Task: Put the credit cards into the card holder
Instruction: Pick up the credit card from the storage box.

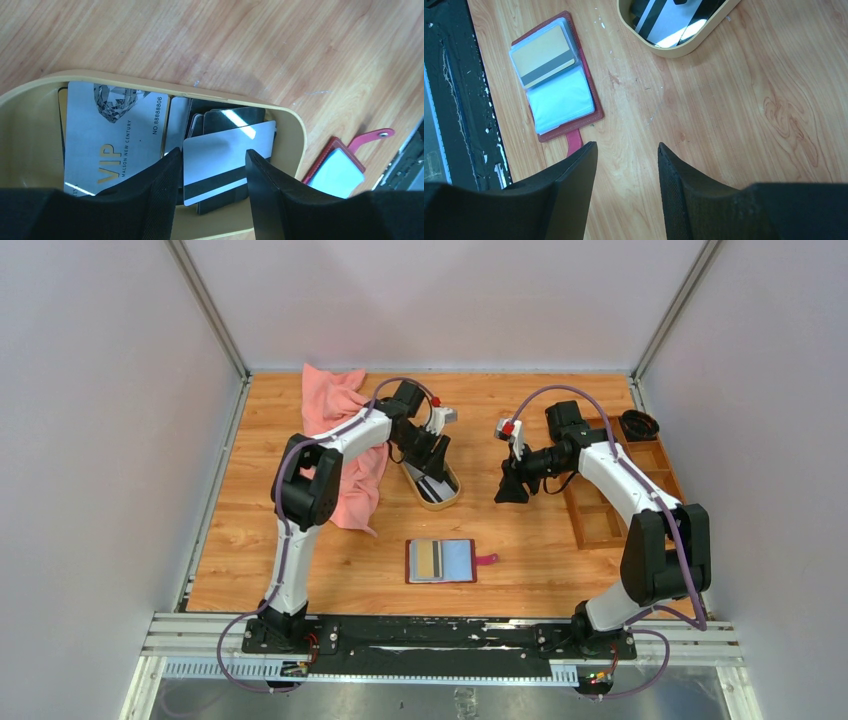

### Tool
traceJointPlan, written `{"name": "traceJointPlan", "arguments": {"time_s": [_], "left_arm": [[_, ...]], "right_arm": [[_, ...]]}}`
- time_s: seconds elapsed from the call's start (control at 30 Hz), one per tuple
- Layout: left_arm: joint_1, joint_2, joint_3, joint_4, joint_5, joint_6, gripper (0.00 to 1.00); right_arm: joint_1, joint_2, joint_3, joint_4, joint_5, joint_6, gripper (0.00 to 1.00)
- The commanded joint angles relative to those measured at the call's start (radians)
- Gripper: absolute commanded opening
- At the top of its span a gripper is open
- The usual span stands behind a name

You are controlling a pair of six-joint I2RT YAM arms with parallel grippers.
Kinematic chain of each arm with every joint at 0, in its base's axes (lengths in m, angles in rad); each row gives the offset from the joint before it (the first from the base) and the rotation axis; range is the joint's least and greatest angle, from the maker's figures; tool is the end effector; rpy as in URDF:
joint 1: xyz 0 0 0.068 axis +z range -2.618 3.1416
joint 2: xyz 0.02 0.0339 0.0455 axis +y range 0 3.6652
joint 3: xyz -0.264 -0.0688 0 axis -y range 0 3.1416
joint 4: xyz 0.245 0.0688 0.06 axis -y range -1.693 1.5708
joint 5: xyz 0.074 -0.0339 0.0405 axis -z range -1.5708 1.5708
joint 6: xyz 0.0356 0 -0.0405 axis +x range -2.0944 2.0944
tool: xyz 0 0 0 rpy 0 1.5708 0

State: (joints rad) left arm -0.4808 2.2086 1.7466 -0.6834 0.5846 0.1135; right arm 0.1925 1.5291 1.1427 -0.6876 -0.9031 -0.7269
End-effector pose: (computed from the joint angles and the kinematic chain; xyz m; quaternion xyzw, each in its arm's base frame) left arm 0.4041 -0.2330 0.1757 0.3322 0.8772 -0.3138 0.1473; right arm 0.2933 0.0857 0.2561 -0.4831 0.7340 0.3496 0.3250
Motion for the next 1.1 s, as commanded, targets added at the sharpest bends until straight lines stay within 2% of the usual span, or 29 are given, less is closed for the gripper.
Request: {"name": "traceJointPlan", "arguments": {"time_s": [0.0,0.63,0.77,0.93,1.07], "left_arm": [[-0.001,-0.042,0.009,-0.013,0.079,-0.028,0.51],[-0.001,-0.085,-0.049,-0.008,0.180,-0.046,0.37],[-0.001,-0.106,-0.093,0.025,0.200,-0.055,0.37],[-0.001,-0.119,-0.150,0.083,0.230,-0.081,0.36],[-0.001,-0.141,-0.192,0.127,0.250,-0.102,0.36]], "right_arm": [[-0.016,0.008,0.026,-0.035,0.010,-0.018,0.52],[-0.016,0.027,0.030,-0.038,-0.037,-0.007,0.51],[-0.016,0.072,0.054,-0.026,-0.134,0.074,0.50],[-0.005,0.185,0.121,0.077,-0.250,0.324,0.41],[0.039,0.268,0.185,0.081,-0.271,0.349,0.42]]}}
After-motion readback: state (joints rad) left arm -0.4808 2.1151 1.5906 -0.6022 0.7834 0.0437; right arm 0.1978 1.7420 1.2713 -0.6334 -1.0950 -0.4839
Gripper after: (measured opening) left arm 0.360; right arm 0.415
